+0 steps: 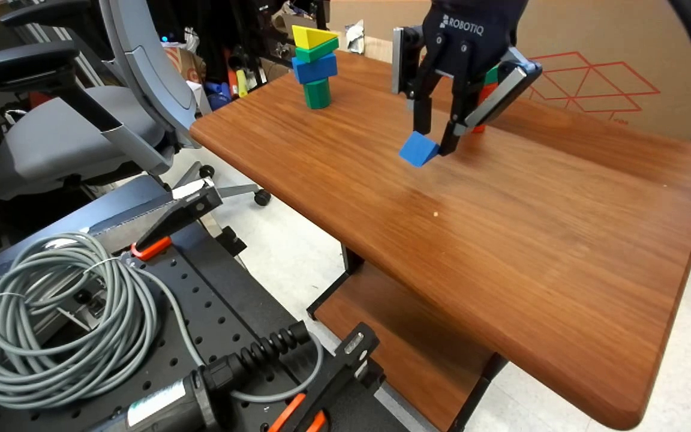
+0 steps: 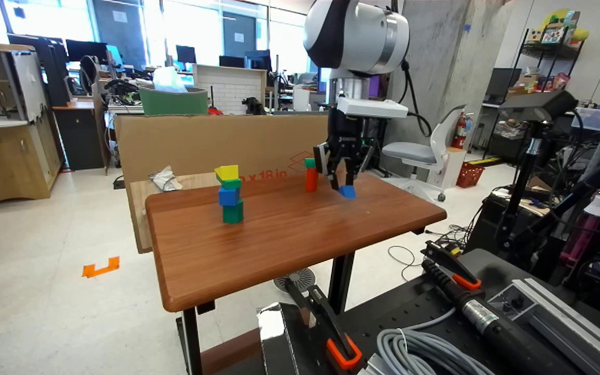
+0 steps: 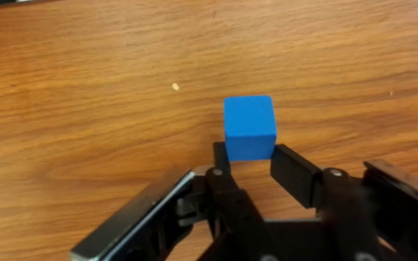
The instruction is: Pick up the green and yellow blocks from the counter and place them on top of the stack on the left then move the blue block to the left.
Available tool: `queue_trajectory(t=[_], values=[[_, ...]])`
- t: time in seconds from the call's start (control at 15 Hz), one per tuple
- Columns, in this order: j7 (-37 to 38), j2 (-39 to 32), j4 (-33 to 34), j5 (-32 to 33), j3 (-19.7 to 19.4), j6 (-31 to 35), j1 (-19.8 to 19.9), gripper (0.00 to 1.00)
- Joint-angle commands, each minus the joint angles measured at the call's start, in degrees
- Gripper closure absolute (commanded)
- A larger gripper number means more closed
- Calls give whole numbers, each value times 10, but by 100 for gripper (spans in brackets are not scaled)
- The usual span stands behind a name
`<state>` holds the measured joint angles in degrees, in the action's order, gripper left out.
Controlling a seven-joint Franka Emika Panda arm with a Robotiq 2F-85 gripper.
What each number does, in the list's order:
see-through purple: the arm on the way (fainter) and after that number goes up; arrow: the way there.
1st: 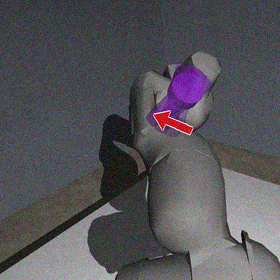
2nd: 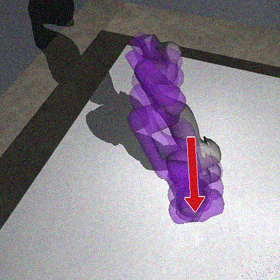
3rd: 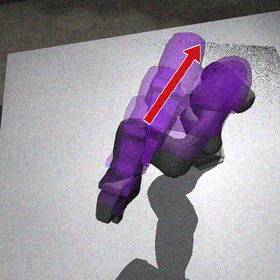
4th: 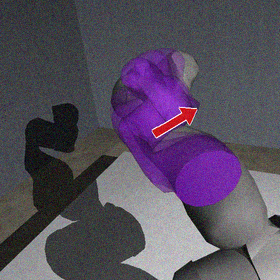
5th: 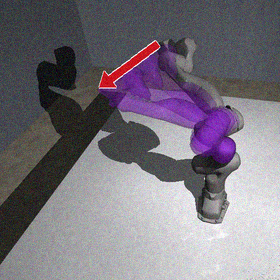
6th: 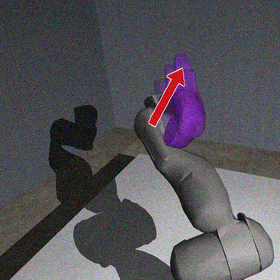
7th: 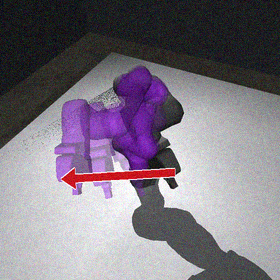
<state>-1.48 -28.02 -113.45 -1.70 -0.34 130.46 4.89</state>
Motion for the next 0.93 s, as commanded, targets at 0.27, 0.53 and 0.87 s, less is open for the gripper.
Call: queue_trajectory(t=[0.27, 0.53, 0.87], values=[[55, -30, 14, 3, 12, 10, -60, 88], [77, -49, 20, 16, 12, 18, -95, 88], [84, -46, 7, 30, 11, 29, -108, 88]])
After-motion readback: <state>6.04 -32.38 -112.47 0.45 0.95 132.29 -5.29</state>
